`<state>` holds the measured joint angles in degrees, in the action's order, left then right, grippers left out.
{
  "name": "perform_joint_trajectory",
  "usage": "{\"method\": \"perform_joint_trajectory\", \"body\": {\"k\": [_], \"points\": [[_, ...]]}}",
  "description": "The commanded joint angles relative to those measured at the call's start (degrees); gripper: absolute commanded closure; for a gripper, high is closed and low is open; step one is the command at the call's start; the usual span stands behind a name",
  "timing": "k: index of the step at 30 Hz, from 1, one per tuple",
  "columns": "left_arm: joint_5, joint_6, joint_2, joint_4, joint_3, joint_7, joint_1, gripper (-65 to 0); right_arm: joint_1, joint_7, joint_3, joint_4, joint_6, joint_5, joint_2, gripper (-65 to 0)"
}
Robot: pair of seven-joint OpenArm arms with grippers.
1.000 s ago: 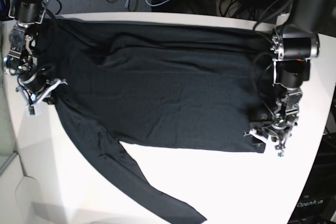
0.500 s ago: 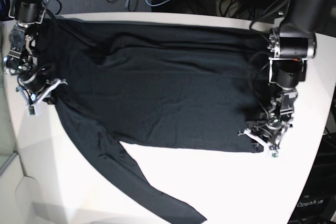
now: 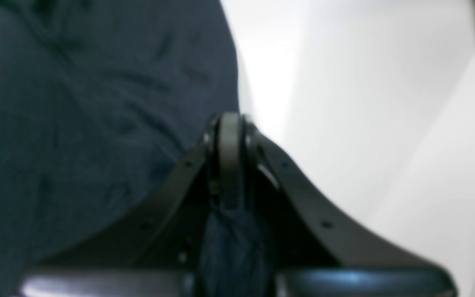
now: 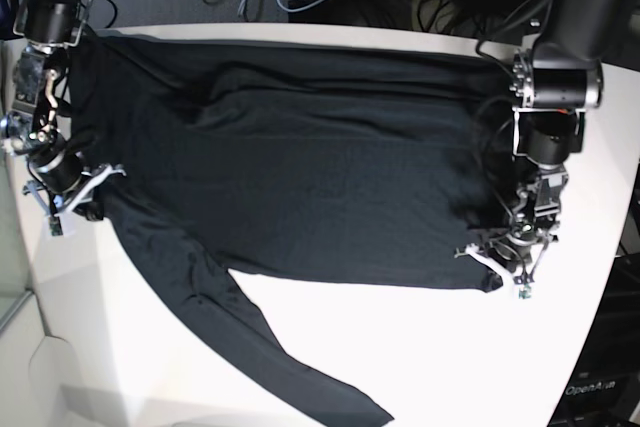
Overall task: Fold the T-shirt properly
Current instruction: 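Open the right gripper and shift it along the side edge toward the hem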
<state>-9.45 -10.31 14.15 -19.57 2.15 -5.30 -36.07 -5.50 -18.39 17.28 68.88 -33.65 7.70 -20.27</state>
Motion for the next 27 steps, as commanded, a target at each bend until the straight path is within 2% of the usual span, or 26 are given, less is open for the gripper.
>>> {"method": "perform_joint_trajectory", "body": {"k": [1, 9, 16, 18, 23, 27], "points": [[0.1, -0.5, 0.2, -0.8, 0.0, -3.4, -0.3, 0.0, -0.4, 1.0, 0.3, 2.2, -0.3, 0.7, -1.1, 0.0], [-0.3, -0.2, 1.4, -13.4, 0.2, -9.4, 4.8, 0.0, 2.2, 0.9, 0.6, 6.8, -0.3, 0.7, -0.1, 0.0], [-0.2, -0.2, 1.4, -14.5, 0.2, -11.0, 5.4, 0.0, 2.1, 0.9, 0.3, 3.6, -0.1, 0.7, -0.2, -1.0], [-0.1, -0.4, 1.4, -14.2, 0.2, -11.0, 5.5, 0.0, 2.1, 0.9, 0.3, 3.5, -0.1, 0.7, -0.3, -4.8], [-0.2, -0.4, 1.4, -14.7, 0.2, -11.1, 6.9, 0.0, 2.8, 0.9, 0.8, 4.0, 0.0, 0.7, -0.3, -19.5], [-0.1, -0.4, 1.4, -14.7, 0.2, -11.2, 7.1, 0.0, 3.3, 0.9, 4.6, 4.0, 0.0, 0.7, 0.0, -24.2]]}}
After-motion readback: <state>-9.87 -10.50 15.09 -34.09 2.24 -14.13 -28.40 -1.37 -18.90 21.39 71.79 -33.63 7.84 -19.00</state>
